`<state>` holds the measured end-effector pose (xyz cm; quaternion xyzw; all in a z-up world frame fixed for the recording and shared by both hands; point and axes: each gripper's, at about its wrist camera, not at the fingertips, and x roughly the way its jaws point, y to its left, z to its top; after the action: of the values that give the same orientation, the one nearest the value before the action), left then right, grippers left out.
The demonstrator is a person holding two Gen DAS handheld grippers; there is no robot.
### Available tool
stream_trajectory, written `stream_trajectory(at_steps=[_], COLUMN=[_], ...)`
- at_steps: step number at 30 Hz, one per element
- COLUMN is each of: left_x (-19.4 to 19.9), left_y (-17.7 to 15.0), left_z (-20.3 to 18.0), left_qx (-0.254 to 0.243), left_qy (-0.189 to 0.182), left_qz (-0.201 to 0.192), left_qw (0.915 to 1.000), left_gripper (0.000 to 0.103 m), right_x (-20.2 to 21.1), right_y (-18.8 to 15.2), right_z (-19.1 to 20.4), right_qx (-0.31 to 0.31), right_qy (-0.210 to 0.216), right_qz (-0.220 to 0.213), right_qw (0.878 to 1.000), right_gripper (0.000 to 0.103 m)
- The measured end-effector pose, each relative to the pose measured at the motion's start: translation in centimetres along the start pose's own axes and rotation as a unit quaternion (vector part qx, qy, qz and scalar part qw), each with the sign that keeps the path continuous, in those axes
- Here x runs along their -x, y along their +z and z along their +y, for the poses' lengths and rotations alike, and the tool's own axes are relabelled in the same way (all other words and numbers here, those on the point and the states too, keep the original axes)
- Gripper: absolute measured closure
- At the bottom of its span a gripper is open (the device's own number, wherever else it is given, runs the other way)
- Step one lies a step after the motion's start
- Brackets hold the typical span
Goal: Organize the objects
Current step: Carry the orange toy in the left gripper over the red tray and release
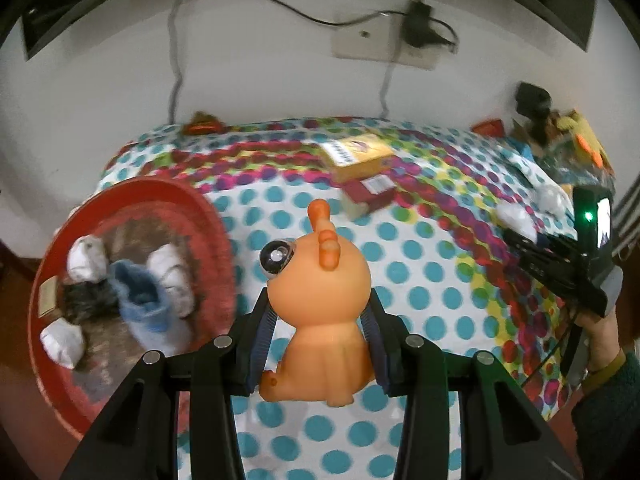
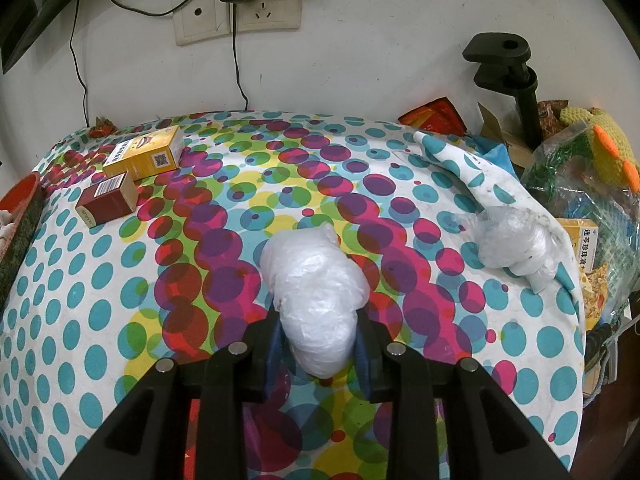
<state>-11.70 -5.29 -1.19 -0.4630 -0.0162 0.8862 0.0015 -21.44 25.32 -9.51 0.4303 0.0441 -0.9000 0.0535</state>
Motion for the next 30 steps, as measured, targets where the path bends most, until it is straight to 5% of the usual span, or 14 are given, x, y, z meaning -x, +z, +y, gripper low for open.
stream_trajectory(at_steps=[30], left_x=[1.9], left_y=[-1.7], left_z=[20.6], left_qx=[0.152], left_qy=[0.114], left_qz=[0.001], left_qw=[0.9818], left_gripper=[0.063], right_x=[0.1], right_y=[0.0], right_z=[0.1], right_qx=[0.004], right_qy=[-0.005], right_qz=[0.000], right_qw=[1.000], right_gripper=[0.073])
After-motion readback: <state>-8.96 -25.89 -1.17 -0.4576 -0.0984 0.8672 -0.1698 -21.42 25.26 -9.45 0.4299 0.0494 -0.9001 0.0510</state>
